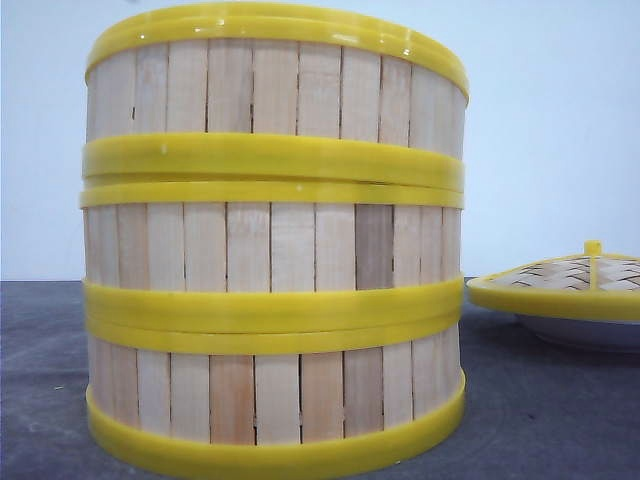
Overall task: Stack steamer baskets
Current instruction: 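Open the left gripper and withdraw it from the stack, then lower the right gripper and grasp the knob of the woven lid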
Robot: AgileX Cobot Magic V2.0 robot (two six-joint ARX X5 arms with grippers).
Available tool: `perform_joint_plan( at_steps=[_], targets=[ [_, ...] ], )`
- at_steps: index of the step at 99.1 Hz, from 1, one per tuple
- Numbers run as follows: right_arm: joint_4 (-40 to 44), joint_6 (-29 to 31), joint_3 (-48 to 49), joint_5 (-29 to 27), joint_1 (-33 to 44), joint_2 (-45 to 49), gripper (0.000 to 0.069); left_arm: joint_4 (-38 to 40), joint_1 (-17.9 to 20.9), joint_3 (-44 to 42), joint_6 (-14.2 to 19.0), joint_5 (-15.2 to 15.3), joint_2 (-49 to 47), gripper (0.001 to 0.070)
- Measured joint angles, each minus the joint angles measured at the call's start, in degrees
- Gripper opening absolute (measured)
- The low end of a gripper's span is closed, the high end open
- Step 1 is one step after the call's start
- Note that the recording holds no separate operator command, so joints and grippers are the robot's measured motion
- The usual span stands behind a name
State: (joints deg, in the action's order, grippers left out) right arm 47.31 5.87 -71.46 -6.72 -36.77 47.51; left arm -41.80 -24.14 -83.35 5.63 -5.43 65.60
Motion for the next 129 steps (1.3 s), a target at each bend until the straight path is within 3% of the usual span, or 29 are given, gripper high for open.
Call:
perform_joint_plan(
  at_steps=[9,29,71,86,118,129],
  targets=[
    [0.0,0.5,0.0,-0.9,0.8,2.3,0.0455,0.7,0.1,-0.1,-0.3,2.6,-5.0,0.0391],
    [0.5,1.1,0.0,-0.8,7.1,8.4,0.0455,0.0,0.1,2.8,-1.4,4.0,-13.7,0.0391],
    [0.4,1.5,0.0,5.5,22.8,24.6,0.0447,3.6,0.1,31.0,0.4,4.0,-35.6,0.0391],
    [-0.3,1.5,0.0,7.1,26.0,31.2,0.0408,3.1,0.1,31.5,1.1,4.0,-38.1,0.0391],
    [-1.9,1.5,0.0,8.0,26.8,42.1,0.04,3.0,0.1,31.5,1.3,4.0,-38.4,0.0391],
    [-2.6,1.5,0.0,8.0,27.3,43.4,0.0357,2.9,0.1,31.5,1.3,4.0,-38.4,0.0391]
  ],
)
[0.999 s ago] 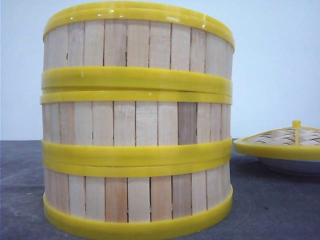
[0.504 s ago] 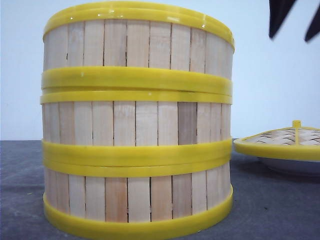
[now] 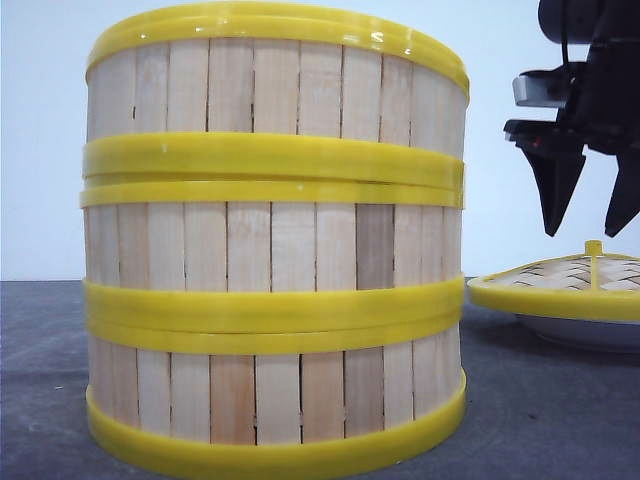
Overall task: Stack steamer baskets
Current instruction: 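Lower the right gripper and grasp the knob of the woven lid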
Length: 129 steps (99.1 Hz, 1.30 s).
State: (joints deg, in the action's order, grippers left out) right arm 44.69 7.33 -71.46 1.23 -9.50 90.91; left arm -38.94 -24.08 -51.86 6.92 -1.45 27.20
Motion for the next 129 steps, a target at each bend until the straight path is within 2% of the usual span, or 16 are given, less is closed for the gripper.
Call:
perform_joint_plan(
  at_steps=[14,36,52,81,101,129],
  targets=[
    [-0.8,0.0,0.0,0.0,1.0,0.9,0.0328,-1.0,0.0,0.0,0.0,0.0,0.0,0.0391],
    [-0.8,0.0,0.0,0.0,2.1,2.8,0.0319,-1.1,0.0,0.0,0.0,0.0,0.0,0.0391],
    [-2.4,0.0,0.0,0.0,2.1,2.8,0.022,-1.1,0.0,0.0,0.0,0.0,0.0,0.0391],
    [-2.4,0.0,0.0,-0.1,2.1,2.9,0.0183,-1.1,0.0,0.0,0.0,0.0,0.0,0.0391],
    [-2.2,0.0,-0.1,0.0,2.0,2.9,0.0077,-1.2,0.0,0.0,0.0,0.0,0.0,0.0391],
    [-2.1,0.0,-0.2,0.0,2.0,2.9,0.0054,-1.2,0.0,0.0,0.0,0.0,0.0,0.0391]
  ],
)
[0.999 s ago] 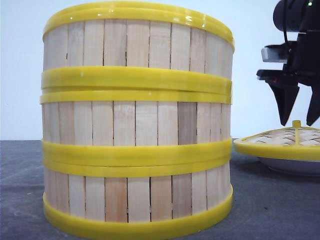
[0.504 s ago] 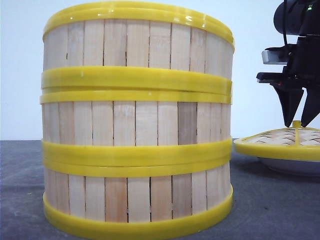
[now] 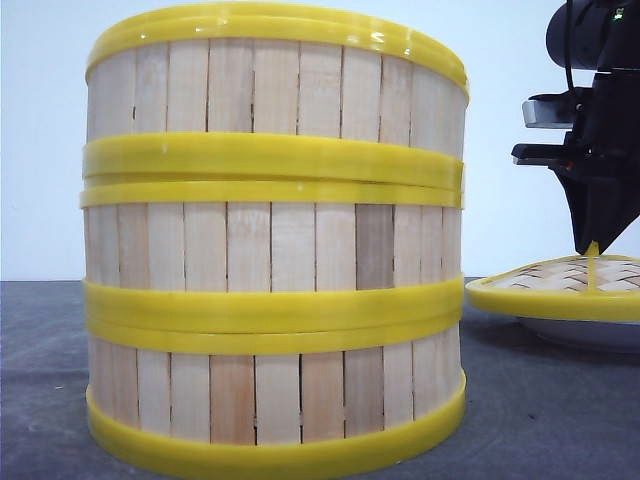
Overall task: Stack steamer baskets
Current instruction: 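Lower the right gripper and grasp the knob of the woven lid, then lift the lid off the white plate and lower it onto the stack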
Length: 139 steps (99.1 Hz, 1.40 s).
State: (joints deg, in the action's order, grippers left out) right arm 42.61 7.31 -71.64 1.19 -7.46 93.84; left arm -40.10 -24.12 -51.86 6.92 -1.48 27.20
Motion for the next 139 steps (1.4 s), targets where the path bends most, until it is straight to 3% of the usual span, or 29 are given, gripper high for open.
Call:
perform_joint_plan(
  at_steps=[36,69,97,139],
  targets=[
    [3.2,-0.2,-1.1,0.2,0.0,-5.2,0.0054,0.0,0.0,0.0,0.0,0.0,0.0,0.0391],
    [14.3,-2.8,-16.0,3.5,-3.0,-12.3,0.0053,0.0,0.0,0.0,0.0,0.0,0.0,0.0391],
    [18.9,-3.7,-31.0,9.8,-14.2,-12.3,0.0053,0.0,0.0,0.0,0.0,0.0,0.0,0.0391],
    [20.0,-3.7,-31.9,9.4,-35.2,-10.8,0.0051,0.0,0.0,0.0,0.0,0.0,0.0,0.0391]
  ],
)
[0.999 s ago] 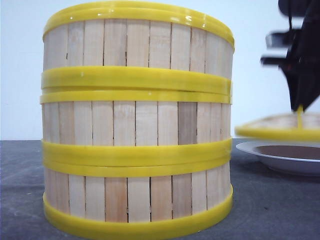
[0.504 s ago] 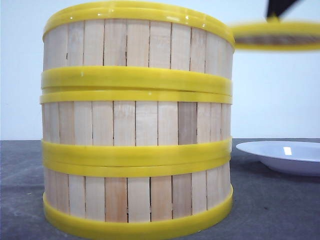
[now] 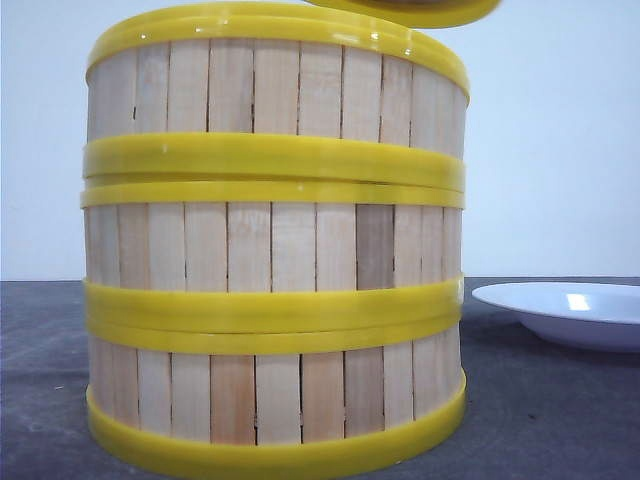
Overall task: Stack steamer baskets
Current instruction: 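Lift the lid off the white plate and lower it onto the stack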
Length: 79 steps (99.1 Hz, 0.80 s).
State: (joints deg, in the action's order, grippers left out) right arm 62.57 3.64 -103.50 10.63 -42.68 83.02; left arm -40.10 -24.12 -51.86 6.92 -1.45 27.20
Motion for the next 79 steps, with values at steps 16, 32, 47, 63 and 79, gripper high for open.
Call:
perform_joint_plan(
  at_steps=[16,32,47,63,79],
  targets=[
    [0.8,-0.2,0.0,-0.3,-2.8,2.6,0.0051,0.0,0.0,0.0,0.0,0.0,0.0,0.0391],
    [2.4,-0.3,0.0,-0.8,-3.7,4.7,0.0051,-0.5,0.0,0.0,0.0,0.0,0.0,0.0391],
    [2.8,-0.5,0.0,-1.7,-4.9,6.0,0.0051,-1.2,0.0,0.0,0.0,0.0,0.0,0.0391],
    [2.8,-0.6,0.0,-1.7,-6.1,7.4,0.0051,-1.8,0.0,0.0,0.0,0.0,0.0,0.0391],
    [3.1,-0.8,0.0,-2.6,-6.4,8.6,0.0051,-1.8,0.0,0.0,0.0,0.0,0.0,0.0391]
  ],
)
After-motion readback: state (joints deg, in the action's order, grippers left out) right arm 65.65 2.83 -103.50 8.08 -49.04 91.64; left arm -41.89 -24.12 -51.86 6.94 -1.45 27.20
